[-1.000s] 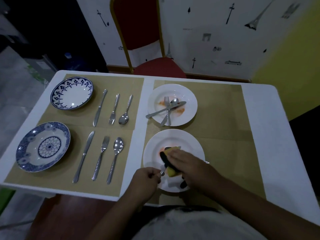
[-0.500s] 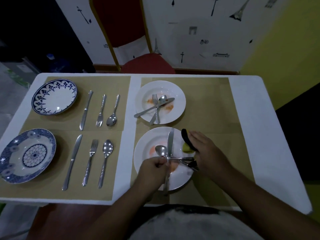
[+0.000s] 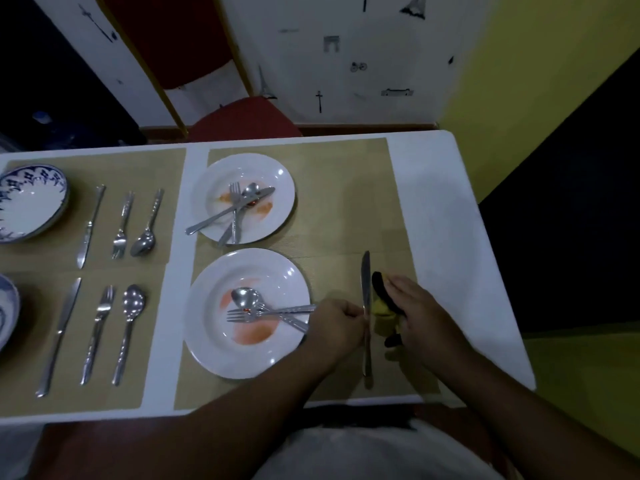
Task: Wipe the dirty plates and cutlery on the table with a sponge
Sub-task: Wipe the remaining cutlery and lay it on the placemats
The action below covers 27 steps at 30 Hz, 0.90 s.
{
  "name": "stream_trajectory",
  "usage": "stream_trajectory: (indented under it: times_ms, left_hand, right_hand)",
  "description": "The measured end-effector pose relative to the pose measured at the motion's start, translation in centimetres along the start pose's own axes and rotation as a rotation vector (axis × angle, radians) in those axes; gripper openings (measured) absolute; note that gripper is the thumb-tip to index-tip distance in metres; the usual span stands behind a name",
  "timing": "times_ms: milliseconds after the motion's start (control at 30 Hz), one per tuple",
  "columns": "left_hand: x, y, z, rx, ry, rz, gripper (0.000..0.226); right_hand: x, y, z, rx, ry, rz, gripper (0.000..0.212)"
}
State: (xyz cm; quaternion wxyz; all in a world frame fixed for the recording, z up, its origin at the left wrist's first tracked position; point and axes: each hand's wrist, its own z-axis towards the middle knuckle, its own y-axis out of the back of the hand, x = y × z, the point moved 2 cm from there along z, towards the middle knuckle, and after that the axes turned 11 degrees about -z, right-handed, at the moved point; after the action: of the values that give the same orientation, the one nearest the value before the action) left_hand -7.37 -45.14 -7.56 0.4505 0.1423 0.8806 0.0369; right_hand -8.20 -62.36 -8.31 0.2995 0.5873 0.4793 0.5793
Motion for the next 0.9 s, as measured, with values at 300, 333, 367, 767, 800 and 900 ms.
stream_trajectory:
  times_ms: [300, 333, 367, 767, 800, 900]
  left_hand:
    - [2.5, -3.3, 1.2, -0.161, -0.066, 0.269, 0.012]
    - [2.5, -3.3, 0.9, -0.172, -0.108, 0.285, 0.008]
    - [2.6, -3.2, 0.7, -0.175, -0.159, 0.304, 0.006]
    - [7.6, -3.9, 0.4, 0.156, -0.648, 1.027, 0.063]
    - [7.4, -3.7, 0.3, 0.156, -0.61, 1.027, 0.064]
    - [7.3, -3.2, 0.3, 0.129, -0.572, 1.008, 0.067]
  right_hand:
    - [-2.8, -2.5, -0.5, 0.22, 0.118, -0.117, 0.099]
    - [-2.8, -2.8, -0.5, 0.231, 0.139, -0.148, 0.105]
    - [-2.9, -3.1, -0.6, 0.225, 0.157, -0.162, 0.109]
    - [-3.1, -3.6, -0.8, 0.094, 0.23, -0.161, 0.092]
    - [-3.1, -3.6, -0.8, 0.104, 0.234, -0.175, 0.095]
    - [-3.1, -3.6, -0.8, 0.117, 0.233, -0.192, 0.099]
